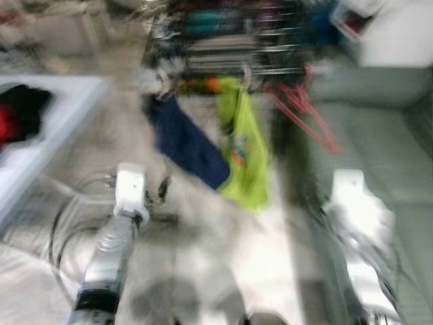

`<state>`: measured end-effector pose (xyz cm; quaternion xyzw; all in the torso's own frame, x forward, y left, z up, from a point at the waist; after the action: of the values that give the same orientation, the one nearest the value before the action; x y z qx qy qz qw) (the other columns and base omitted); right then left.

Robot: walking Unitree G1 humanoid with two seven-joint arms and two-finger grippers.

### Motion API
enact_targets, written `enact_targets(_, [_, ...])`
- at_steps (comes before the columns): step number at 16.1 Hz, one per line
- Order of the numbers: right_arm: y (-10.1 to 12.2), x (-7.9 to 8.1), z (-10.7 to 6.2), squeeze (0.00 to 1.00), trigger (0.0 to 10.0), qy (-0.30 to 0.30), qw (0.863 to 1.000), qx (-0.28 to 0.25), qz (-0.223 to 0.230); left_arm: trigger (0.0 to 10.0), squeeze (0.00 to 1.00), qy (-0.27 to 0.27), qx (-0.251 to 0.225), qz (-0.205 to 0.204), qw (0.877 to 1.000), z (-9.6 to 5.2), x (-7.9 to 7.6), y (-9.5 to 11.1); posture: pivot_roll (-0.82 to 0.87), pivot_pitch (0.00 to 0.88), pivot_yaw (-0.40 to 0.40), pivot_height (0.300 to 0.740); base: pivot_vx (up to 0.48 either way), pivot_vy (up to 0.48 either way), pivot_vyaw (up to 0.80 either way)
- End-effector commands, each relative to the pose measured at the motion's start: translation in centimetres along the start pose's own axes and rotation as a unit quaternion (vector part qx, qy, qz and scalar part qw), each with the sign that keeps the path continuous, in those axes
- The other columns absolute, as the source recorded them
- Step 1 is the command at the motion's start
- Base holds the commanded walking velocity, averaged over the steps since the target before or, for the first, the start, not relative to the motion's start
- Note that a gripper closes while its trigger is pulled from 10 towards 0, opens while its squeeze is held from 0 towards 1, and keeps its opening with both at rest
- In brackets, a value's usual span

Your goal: Hang hanger

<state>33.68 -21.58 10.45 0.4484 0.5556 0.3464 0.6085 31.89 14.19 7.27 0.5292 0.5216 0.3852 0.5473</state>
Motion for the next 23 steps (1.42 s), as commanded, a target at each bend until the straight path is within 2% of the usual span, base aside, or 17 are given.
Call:
enact_targets(1, [-1.0,-1.1,0.1,0.0,10.0,-0.009,1.0,0.007,-0.015,10.0,0.0,0.031,0.013,0.009,0.999,-0.6,1.5,-1.1,-0.08,0.0,-0.001,0.74,0.0,0.0,0.0])
enact_targets(6, [-0.3,-1.6,1.3,0.0,10.0,-0.002,1.0,-0.002,-0.027,10.0,0.0,0.04,0.013,0.011,0.999,-1.0,2.0,-1.3,-0.06,0.0,-0.011,0.74,0.0,0.0,0.0])
enact_targets(9, [-1.2,-1.0,1.5,0.0,10.0,0.02,0.999,0.011,-0.023,10.0,0.0,0.047,0.007,0.015,0.999,-1.0,2.4,-1.4,-0.05,0.0,-0.011,0.74,0.0,0.0,0.0])
enact_targets(10, [-1.9,0.0,1.0,0.0,10.0,0.057,0.998,0.017,-0.007,10.0,0.0,0.053,0.005,0.019,0.998,-1.1,2.8,-1.3,-0.04,0.0,-0.012,0.74,0.0,0.0,0.0])
enact_targets(11, [-2.3,2.0,0.2,0.0,10.0,0.129,0.991,0.016,-0.026,10.0,0.0,0.057,0.004,0.022,0.998,-1.3,3.1,-1.2,-0.04,0.0,-0.011,0.74,0.0,0.0,0.0])
enact_targets(12, [-2.3,2.0,0.2,0.0,10.0,0.129,0.991,0.016,-0.026,10.0,0.0,0.057,0.004,0.022,0.998,-1.3,3.1,-1.2,-0.04,0.0,-0.011,0.74,0.0,0.0,0.0])
enact_targets(13, [-1.8,3.6,-0.3,0.0,10.0,0.168,0.985,-0.01,-0.029,10.0,0.0,0.06,0.002,0.024,0.998,-1.4,3.2,-1.1,-0.03,0.0,-0.016,0.74,0.0,0.0,0.8])
enact_targets(15, [-0.7,6.1,-1.1,0.0,10.0,0.204,0.978,-0.039,-0.002,10.0,0.0,0.068,-0.003,0.013,0.998,-1.9,3.3,-0.9,-0.01,0.0,-0.016,0.74,0.0,0.0,0.8])
enact_targets(17, [0.3,7.1,-1.6,0.0,10.0,0.213,0.975,-0.057,0.019,10.0,0.0,0.075,-0.003,0.017,0.997,-2.3,3.5,-1.3,0.0,0.0,-0.006,0.74,0.0,0.0,0.8])
enact_targets(19, [1.5,7.8,-1.9,0.0,10.0,0.218,0.972,-0.084,0.015,10.0,0.0,0.075,-0.002,0.021,0.997,-2.3,3.4,-1.2,0.0,0.0,0.013,0.74,0.0,0.0,0.8])
enact_targets(23, [1.6,7.9,-2.3,0.0,10.0,0.22,0.971,-0.092,0.015,10.0,0.0,0.094,-0.012,0.027,0.995,-2.0,3.8,-0.5,0.0,0.0,0.02,0.74,0.0,0.0,0.8])
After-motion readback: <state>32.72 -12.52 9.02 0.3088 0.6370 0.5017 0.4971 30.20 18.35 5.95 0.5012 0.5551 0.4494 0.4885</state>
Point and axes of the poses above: a point about 5 cm out from each wrist's last joint towards the gripper, its own z axis pointing out of the wrist towards the gripper, its own y axis along the axis of the wrist's last joint, x = y × z, the point moved 2 cm from there along z, pointing out of the wrist towards the gripper, and after that the axes turned 11 degrees about -z, right-handed, at the moved point
